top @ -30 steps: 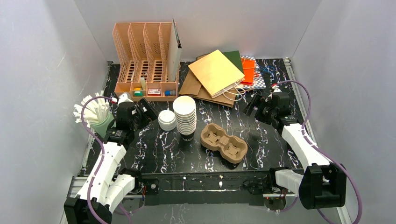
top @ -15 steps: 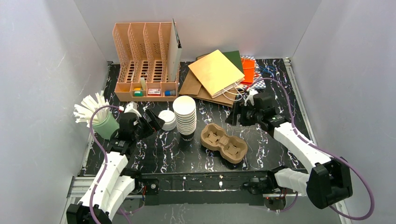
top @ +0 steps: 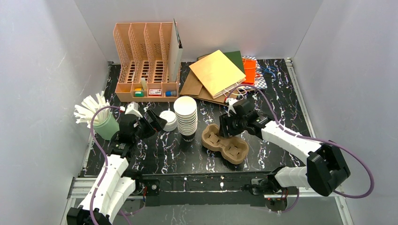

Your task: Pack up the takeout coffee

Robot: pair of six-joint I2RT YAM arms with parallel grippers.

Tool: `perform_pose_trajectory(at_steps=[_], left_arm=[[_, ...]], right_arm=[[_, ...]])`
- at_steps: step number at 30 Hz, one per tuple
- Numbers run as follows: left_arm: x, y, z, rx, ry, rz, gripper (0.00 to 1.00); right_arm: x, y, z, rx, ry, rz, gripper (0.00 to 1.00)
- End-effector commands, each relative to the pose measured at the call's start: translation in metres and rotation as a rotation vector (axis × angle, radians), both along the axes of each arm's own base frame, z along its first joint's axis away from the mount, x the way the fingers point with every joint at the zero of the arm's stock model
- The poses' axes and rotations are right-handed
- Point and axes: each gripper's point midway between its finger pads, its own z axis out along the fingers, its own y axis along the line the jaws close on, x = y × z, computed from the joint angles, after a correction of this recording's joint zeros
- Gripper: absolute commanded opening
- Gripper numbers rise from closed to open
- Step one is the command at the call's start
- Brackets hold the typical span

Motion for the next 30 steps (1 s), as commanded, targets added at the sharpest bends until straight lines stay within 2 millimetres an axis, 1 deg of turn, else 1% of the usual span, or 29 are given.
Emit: perform_pose_trajectory(at_steps=[1,3,5,8,10,13,15,19,22,25,27,28,30], left_arm=[[-0.005,-0.005,-0.002,-0.008,0.0,-0.034,0.98],[-0.005,-0.005,-0.002,-0.005,-0.001,-0.037,0.98],[-0.004,-0.005,-0.001,-0.005,-0.003,-0.038,0.98],[-0.004,-0.005,-0.001,-0.004,-0.002,-0.041,0.98],[-0.004,-0.005,-0.001,-0.003,-0.001,-0.041,0.98],[-0.004,-0.006,-0.002,-0.001,0.003,-0.043,0.98],[-0.004,-0.005,-0.003,-0.001,0.004,-0.043,0.98],[-0.005,-0.006,-0.005,-0.007,0.008,-0.039,0.98],[-0.005,-0.007,-0.008,-0.016,0.01,-0.038,0.98],[-0.005,-0.008,-0.009,-0.022,0.014,-0.043,0.98],[-0.005,-0.008,-0.008,-0.023,0.012,-0.042,0.98],[-0.005,-0.008,-0.009,-0.022,0.01,-0.045,0.98],[-0.005,-0.008,-0.009,-0.021,0.01,-0.047,0.98]], right_arm=[[0.009,0.003,0.001,-0.052,-0.038,-0.009,0.63],[0.011,0.0,-0.004,-0.076,-0.036,-0.032,0.6],[0.015,-0.005,-0.007,-0.099,-0.039,-0.066,0.54],[0.024,-0.017,-0.007,-0.136,-0.077,-0.156,0.48],[0.033,-0.031,-0.004,-0.171,-0.121,-0.237,0.44],[0.046,-0.057,0.001,-0.219,-0.18,-0.384,0.44],[0.055,-0.078,0.003,-0.233,-0.189,-0.5,0.43],[0.077,-0.126,0.004,-0.196,-0.173,-0.715,0.35],[0.094,-0.164,0.002,-0.166,-0.138,-0.867,0.32],[0.106,-0.188,-0.002,-0.153,-0.101,-0.96,0.32],[0.11,-0.208,-0.004,-0.172,-0.084,-1.032,0.32],[0.112,-0.215,-0.004,-0.164,-0.077,-1.051,0.34],[0.117,-0.224,-0.001,-0.137,-0.075,-1.066,0.4]])
